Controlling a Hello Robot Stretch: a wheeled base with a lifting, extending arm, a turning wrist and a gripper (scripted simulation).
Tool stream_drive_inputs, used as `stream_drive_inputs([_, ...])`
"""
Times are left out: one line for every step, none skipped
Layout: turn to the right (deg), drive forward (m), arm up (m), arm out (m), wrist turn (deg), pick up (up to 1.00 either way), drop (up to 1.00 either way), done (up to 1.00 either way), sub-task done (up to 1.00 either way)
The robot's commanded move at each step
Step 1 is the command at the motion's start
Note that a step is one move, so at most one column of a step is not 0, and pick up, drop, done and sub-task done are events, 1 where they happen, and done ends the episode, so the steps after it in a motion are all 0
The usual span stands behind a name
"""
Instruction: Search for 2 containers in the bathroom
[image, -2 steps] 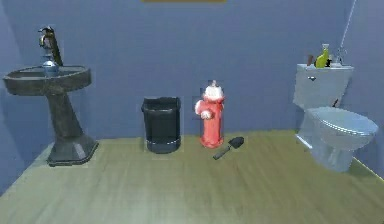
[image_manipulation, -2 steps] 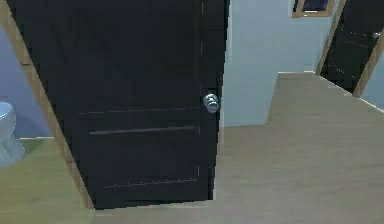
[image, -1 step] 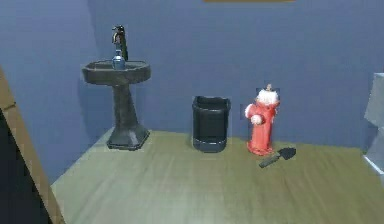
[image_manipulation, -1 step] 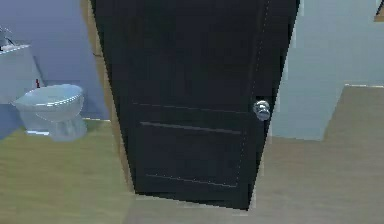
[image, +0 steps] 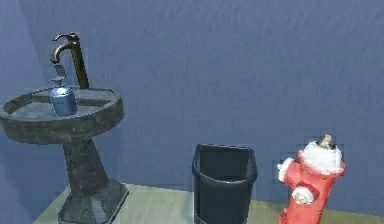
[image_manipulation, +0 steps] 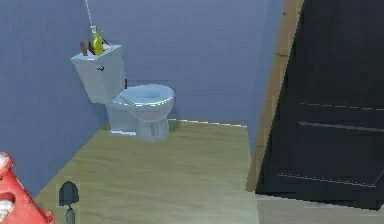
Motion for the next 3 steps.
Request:
stream_drive_inputs([-12.0,0.0,0.0,0.0,0.0,0.0,0.0,0.0,0.0])
stream_drive_inputs([0.0,0.15,0.0,0.0,0.0,0.0,0.0,0.0,0.0])
stream_drive_inputs([24.0,0.0,0.0,0.0,0.0,0.0,0.0,0.0,0.0])
